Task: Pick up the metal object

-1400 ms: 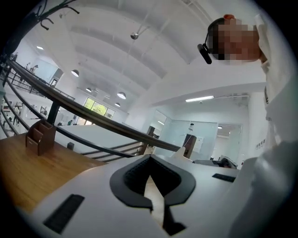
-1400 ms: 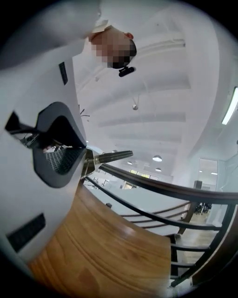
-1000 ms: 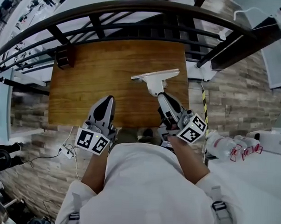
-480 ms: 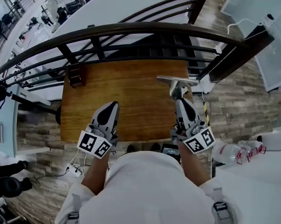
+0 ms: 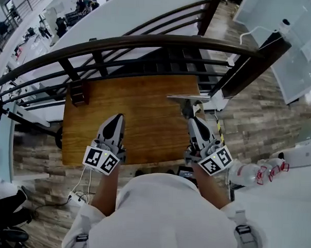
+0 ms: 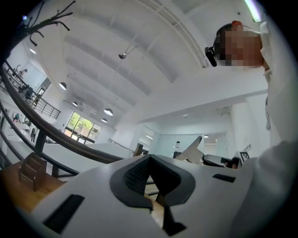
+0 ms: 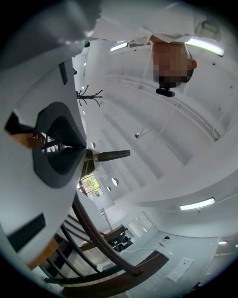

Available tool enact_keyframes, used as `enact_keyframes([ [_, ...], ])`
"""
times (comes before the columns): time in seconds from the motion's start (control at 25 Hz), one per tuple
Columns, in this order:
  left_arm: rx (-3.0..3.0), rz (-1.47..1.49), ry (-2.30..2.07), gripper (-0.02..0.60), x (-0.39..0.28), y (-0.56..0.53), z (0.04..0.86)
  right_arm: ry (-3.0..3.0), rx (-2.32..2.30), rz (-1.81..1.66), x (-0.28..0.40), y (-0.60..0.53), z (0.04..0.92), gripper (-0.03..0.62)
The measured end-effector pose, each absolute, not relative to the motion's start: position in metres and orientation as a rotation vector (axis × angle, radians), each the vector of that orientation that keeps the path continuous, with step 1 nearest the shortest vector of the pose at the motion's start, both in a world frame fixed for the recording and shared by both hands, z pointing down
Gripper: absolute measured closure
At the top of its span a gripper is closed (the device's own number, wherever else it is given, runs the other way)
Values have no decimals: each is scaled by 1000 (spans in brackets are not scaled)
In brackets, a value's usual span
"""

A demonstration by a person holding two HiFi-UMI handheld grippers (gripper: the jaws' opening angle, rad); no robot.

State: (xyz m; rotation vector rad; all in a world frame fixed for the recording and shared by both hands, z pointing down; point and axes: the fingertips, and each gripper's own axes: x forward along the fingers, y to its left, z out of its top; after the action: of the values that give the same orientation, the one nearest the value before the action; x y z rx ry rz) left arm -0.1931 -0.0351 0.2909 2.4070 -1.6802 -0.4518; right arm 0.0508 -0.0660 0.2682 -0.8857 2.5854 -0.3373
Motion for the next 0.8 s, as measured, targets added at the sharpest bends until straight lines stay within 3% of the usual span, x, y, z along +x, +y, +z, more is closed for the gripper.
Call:
enact_keyframes([
  [0.8, 2417, -391, -1577, 571, -91, -19, 291, 2560, -916, -337, 131, -65, 263, 568],
])
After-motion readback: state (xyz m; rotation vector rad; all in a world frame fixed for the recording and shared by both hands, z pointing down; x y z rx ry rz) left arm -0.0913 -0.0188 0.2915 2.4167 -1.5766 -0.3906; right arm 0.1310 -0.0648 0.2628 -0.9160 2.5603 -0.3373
